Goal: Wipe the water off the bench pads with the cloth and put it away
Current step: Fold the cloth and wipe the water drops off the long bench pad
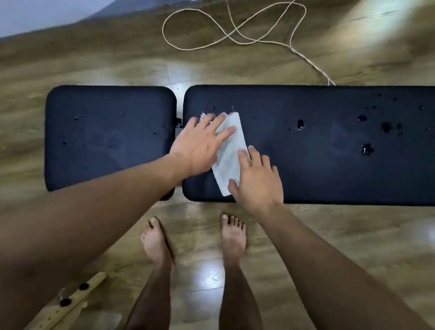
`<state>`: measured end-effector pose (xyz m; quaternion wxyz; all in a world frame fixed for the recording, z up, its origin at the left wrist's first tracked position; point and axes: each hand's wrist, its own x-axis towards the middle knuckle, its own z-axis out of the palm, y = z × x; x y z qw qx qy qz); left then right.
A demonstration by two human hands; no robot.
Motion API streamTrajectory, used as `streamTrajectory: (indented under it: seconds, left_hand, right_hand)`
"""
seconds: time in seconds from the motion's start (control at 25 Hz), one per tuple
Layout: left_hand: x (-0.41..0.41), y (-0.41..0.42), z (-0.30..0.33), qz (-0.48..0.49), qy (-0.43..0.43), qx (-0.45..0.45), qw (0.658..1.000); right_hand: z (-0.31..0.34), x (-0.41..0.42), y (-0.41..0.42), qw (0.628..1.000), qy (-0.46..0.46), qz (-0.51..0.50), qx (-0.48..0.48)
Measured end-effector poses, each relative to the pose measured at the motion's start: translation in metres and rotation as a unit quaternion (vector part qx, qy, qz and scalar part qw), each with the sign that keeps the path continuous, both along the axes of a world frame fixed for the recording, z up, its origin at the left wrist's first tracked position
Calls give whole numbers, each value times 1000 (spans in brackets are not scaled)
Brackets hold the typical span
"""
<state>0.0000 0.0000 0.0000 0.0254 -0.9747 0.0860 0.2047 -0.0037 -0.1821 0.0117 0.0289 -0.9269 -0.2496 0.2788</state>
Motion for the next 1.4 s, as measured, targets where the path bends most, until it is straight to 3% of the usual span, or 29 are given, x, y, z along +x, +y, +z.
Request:
streamTrajectory:
  seconds: [0.16, 0.52, 0.64, 1.0, 1.24, 1.4]
  left_hand:
    - [38, 4, -24, -126, 21, -10, 992]
    - [40, 11, -45, -190, 41, -25, 981]
    - [34, 15, -40, -165, 31, -40, 985]
    - [-16, 106, -11, -3, 8, -81, 997]
    - [-45, 152, -6, 45, 8, -77, 996]
    - [-37, 134, -6, 53, -14, -117, 992]
  right_hand:
    - [-21, -5, 9, 999, -19, -26, 21]
    - [-33, -13, 30, 994, -30, -105, 17]
    - [-31, -14, 36, 994, -39, -99, 14]
    - [-8, -39, 117, 987, -39, -85, 133]
    - [-7, -49, 162, 983, -33, -62, 172]
    - [-8, -45, 147, 981, -51, -100, 159]
